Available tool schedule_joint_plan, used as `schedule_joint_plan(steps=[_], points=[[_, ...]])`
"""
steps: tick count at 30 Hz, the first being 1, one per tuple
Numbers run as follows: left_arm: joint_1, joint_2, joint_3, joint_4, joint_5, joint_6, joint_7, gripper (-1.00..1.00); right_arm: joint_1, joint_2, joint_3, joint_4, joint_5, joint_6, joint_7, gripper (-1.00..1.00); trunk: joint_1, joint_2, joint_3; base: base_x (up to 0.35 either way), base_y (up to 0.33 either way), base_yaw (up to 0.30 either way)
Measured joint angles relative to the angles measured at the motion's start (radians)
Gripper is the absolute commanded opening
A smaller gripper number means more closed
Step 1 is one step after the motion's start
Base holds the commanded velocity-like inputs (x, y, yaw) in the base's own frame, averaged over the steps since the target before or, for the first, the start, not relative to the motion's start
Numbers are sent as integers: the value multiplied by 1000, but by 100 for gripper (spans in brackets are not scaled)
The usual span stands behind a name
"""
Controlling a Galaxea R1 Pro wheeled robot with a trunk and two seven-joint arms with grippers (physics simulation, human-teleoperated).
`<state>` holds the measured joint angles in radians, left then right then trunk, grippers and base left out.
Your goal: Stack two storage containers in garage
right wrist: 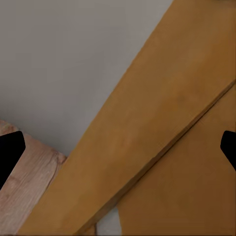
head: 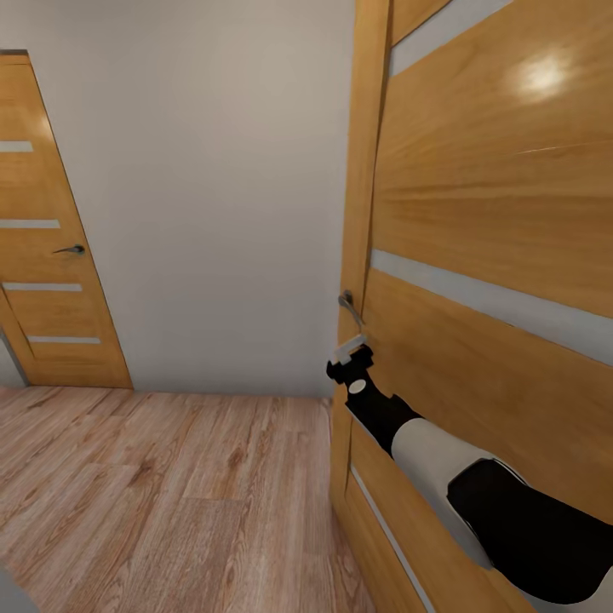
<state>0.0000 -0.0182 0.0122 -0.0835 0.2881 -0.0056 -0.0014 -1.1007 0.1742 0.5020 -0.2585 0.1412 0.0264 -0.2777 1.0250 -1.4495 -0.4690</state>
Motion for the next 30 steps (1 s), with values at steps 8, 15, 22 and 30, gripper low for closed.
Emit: schedule_joint_plan(steps=[8, 15, 22, 30], points=[[0, 0, 0, 0, 0, 0, 0, 100, 0, 0, 1, 33, -4, -3, 0, 100, 0, 0, 0, 4, 0, 0], [0, 0, -1, 1, 0, 0, 0, 100, 0, 0, 3, 38, -3, -4, 1, 100, 0, 0, 0, 184, 0, 0], [0, 0, -1, 2, 0, 0, 0, 100, 0, 0, 8, 38, -4, -5, 2, 100, -1, 0, 0, 301, 0, 0], [0, 0, -1, 2, 0, 0, 0, 100, 0, 0, 7, 38, -4, -5, 2, 100, 0, 0, 0, 259, 0, 0]])
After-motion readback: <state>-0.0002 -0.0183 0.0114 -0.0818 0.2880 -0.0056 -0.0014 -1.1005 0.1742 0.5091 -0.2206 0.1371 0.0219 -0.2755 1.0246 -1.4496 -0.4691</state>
